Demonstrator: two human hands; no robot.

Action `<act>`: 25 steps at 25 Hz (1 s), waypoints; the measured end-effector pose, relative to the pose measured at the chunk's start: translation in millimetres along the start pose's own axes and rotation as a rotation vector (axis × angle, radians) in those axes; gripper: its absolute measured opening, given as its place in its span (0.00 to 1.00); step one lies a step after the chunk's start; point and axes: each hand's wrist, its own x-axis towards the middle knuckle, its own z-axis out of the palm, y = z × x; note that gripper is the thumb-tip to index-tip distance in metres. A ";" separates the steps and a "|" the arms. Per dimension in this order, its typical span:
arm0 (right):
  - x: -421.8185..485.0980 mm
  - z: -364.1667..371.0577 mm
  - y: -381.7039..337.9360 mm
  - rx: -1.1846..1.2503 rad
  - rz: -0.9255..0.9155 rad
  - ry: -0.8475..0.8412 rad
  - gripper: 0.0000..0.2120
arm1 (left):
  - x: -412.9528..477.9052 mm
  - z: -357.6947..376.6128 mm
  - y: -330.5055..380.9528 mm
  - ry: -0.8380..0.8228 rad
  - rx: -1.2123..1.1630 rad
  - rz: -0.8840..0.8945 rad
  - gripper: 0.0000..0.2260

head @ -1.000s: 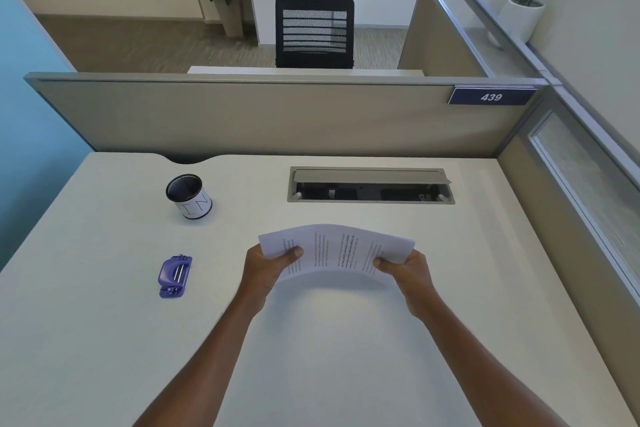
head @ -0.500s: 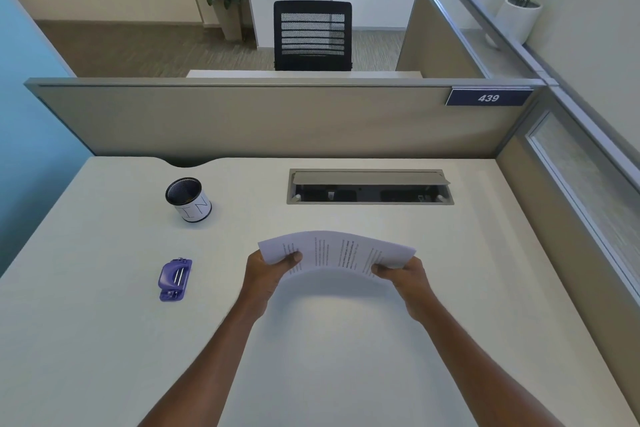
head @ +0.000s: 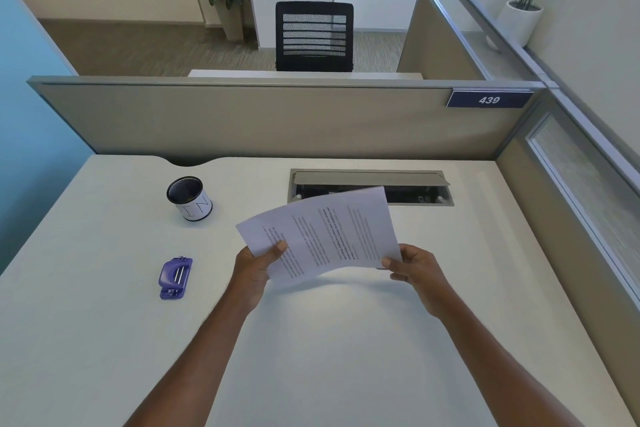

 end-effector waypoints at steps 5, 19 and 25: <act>0.1 19.9 -12.4 0.275 -0.002 0.024 0.23 | -5.1 7.6 0.9 -0.019 -0.096 -0.077 0.18; 3.3 74.9 -31.5 0.499 -0.068 0.032 0.26 | -17.7 38.4 -7.7 -0.010 -0.271 -0.087 0.17; 6.8 43.6 -51.5 0.239 -0.079 -0.074 0.22 | -13.1 16.5 18.5 -0.082 0.186 -0.006 0.14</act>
